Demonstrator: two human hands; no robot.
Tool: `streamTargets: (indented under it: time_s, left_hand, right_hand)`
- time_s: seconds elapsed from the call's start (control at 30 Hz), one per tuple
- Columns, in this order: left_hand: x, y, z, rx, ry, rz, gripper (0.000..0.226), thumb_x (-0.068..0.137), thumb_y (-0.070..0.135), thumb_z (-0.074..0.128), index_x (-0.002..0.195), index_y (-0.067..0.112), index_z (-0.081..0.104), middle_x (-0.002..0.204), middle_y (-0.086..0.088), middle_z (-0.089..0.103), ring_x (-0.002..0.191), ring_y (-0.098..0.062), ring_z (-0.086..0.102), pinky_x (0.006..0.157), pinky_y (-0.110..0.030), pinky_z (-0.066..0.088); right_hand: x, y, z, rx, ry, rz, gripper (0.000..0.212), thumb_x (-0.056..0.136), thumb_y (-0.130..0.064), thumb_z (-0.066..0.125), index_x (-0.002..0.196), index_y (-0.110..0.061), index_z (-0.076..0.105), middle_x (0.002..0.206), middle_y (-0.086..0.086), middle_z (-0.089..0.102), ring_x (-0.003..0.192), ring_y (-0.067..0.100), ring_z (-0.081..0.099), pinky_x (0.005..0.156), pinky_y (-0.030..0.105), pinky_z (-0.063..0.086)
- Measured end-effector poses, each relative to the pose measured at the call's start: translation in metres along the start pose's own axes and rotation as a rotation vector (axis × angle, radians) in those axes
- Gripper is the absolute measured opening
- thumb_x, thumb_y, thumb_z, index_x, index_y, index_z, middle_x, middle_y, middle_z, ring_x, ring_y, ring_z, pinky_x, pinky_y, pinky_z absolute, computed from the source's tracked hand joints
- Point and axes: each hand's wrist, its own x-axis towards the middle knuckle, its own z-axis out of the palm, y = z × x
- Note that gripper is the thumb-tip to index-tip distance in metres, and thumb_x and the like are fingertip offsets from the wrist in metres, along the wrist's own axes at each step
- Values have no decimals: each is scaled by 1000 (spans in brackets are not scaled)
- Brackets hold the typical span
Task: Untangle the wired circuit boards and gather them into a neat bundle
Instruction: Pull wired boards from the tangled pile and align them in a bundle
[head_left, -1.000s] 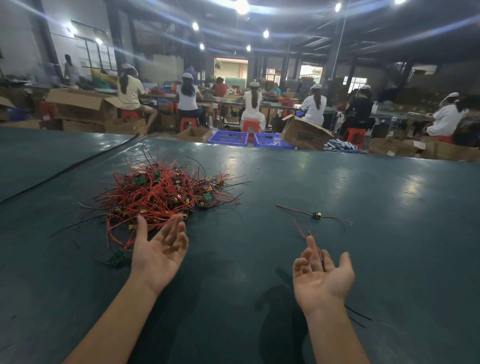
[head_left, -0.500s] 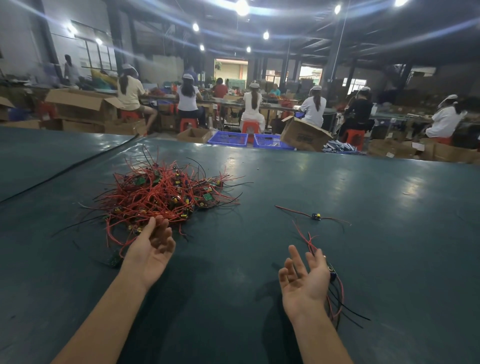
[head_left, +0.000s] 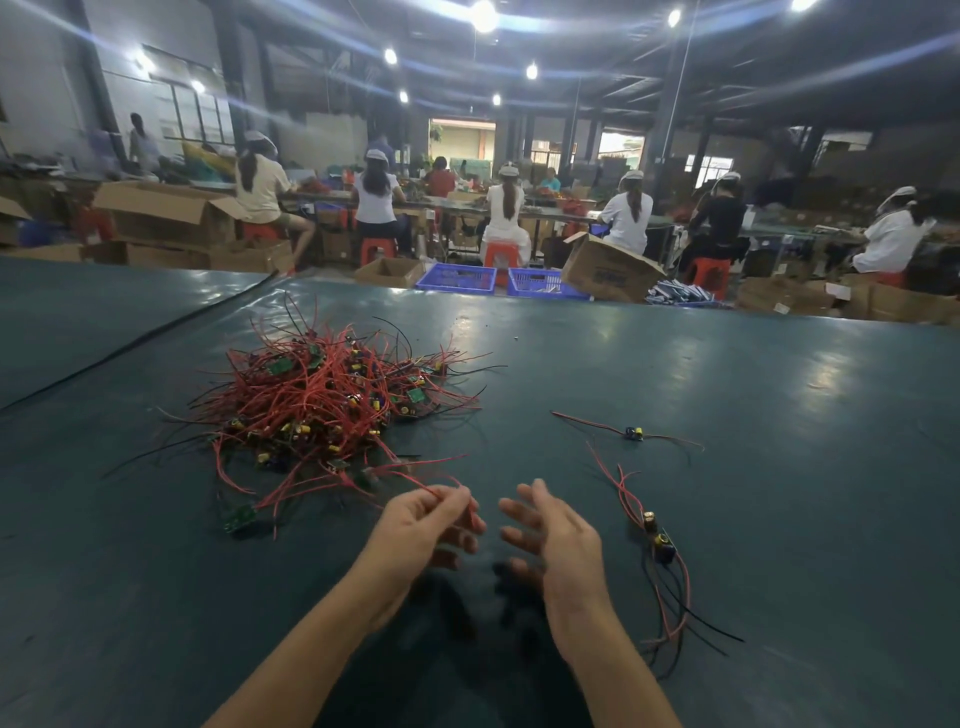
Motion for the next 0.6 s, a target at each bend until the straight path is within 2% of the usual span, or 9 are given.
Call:
streamTargets:
  time_s: [0.07,0.13,0.2,0.3,0.43,0.6]
  left_hand:
    - [-5,-6,5,111,-172,-28,20,96,11,52,82,4,65,65,-3,69,52,-9,62,48,-17,45]
    - [-9,-8,7,224,-282,-56,19,98,7,51,89,2,66,62,1,67,51,-8,60,48,-17,44]
    - [-11,-7,7,253,-300,-92,20,98,5,49,92,5,68,61,2,67,50,-8,60,47,-17,44]
    - [-13,-4,6,231,-310,-144,27,98,2,48,81,4,69,60,-3,67,50,-11,62,46,-18,46]
    - [-14,-3,4,233,-330,-145,34,97,6,52,69,7,70,62,-6,69,50,-13,64,47,-19,48]
    - [-11,-5,-2,218,-406,-150,19,91,21,63,81,8,72,74,-11,71,60,-18,67,50,-22,51]
  right_hand:
    - [-2,5,7,-71,-81,-61,19,93,-25,63,91,-9,71,80,5,76,67,13,69,53,23,52]
    - [-5,8,11,-155,-162,-101,12,93,-18,64,96,-9,70,76,2,76,68,11,71,55,19,52]
    - [-7,11,12,-220,-192,-125,7,92,-15,65,96,-14,71,76,-2,76,68,8,71,54,17,52]
    - [-6,13,11,-242,-172,-124,8,89,-8,68,87,-15,73,73,-1,75,63,7,69,53,17,50]
    - [-2,13,6,-101,-89,-65,10,79,0,76,85,-8,75,73,7,75,63,15,69,51,21,51]
    - [-1,11,5,-21,-42,-134,19,78,10,73,84,-7,74,76,8,75,66,17,71,56,21,54]
